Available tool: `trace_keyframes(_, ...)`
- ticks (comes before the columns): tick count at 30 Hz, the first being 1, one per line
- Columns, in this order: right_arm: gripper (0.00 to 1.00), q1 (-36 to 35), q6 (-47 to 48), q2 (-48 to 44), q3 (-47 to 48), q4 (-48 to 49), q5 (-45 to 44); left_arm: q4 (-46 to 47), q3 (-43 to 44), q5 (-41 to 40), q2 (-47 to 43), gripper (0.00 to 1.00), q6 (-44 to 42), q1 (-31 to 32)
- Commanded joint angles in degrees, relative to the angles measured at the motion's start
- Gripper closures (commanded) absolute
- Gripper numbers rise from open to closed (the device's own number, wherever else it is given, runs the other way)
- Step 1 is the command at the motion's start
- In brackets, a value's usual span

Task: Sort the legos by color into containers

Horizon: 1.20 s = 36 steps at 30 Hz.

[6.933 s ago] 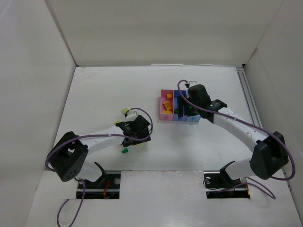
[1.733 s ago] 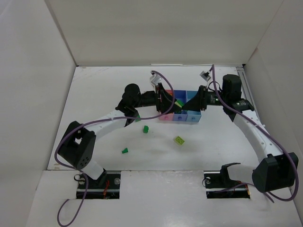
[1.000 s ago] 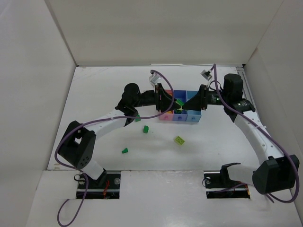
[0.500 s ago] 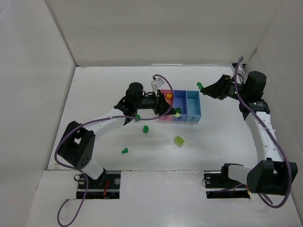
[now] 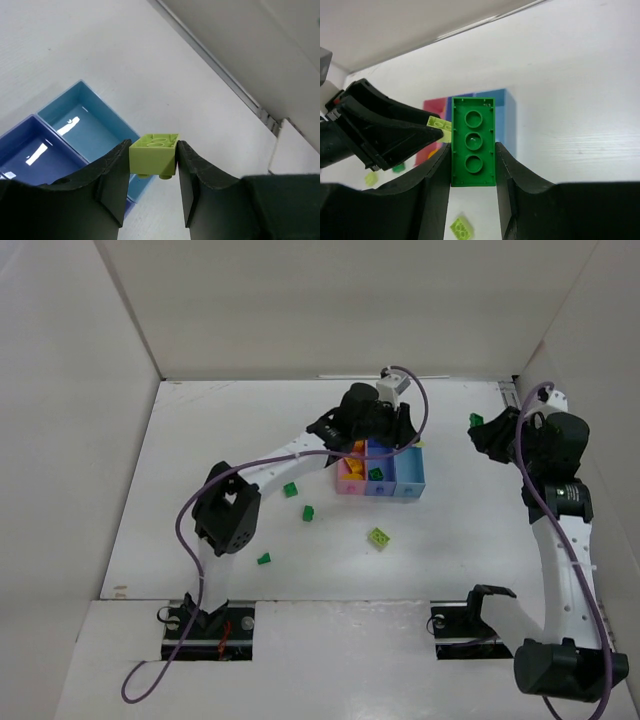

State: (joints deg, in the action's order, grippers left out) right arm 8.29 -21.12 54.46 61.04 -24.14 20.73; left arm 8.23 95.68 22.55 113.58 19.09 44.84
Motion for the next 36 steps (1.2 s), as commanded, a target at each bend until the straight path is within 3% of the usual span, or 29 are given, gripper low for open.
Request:
trace_keyframes(1, 1.00, 0.4, 0.7, -2.6, 2.3, -4.8, -14.3, -5.4, 6.8, -7.7, 3.7, 1.00, -0.7, -0.1)
trace_keyframes(5, 1.00, 0.4, 0.7, -3.8, 2.9, -6.2, -14.9, -10.4, 15.6, -14.2, 10.6, 1.00, -0.7, 2.3)
trace_keyframes(11, 1.00, 0.4, 1.9, -3.8, 2.9, -7.4, -14.4, -11.5, 17.8, -18.5, 13.1, 1.00, -0.7, 2.3)
trace_keyframes(15, 1.00, 0.4, 2.4, -3.3, 2.9, -7.4, -13.8, -11.0, 15.9, -17.4, 13.1, 0.83, -1.4, 2.8)
trace_keyframes(20, 1.00, 0.4, 2.9, -2.8, 2.9, -7.4, -10.8, -11.5, 15.2, -14.8, 11.8, 0.53, -1.8, 3.4)
trace_keyframes(23, 1.00, 0.4, 2.9, -2.8, 2.2, -7.4, -10.3, -11.5, 12.9, -15.5, 8.8, 0.49, -1.8, 3.4)
trace_keyframes(27, 1.00, 0.4, 2.9, -2.8, 1.1, -7.4, -9.0, -8.0, 5.0, -11.0, 1.0, 0.26, -0.9, 0.5)
trace_keyframes(31, 0.99, -0.3, 2.9, -2.1, 0.6, -6.4, -4.9, -2.3, -8.5, -8.8, -12.5, 0.02, 1.4, -2.0)
trace_keyframes(34, 0.99, -4.8, 1.5, 0.5, 0.6, -5.0, -8.3, -2.3, -14.7, -13.9, -19.3, 0.00, 3.4, -3.7)
trace_keyframes(36, 0.99, -12.2, -0.7, 2.7, 0.0, -2.2, -11.2, -4.6, -21.1, -17.2, -26.1, 0.00, 4.9, -5.6)
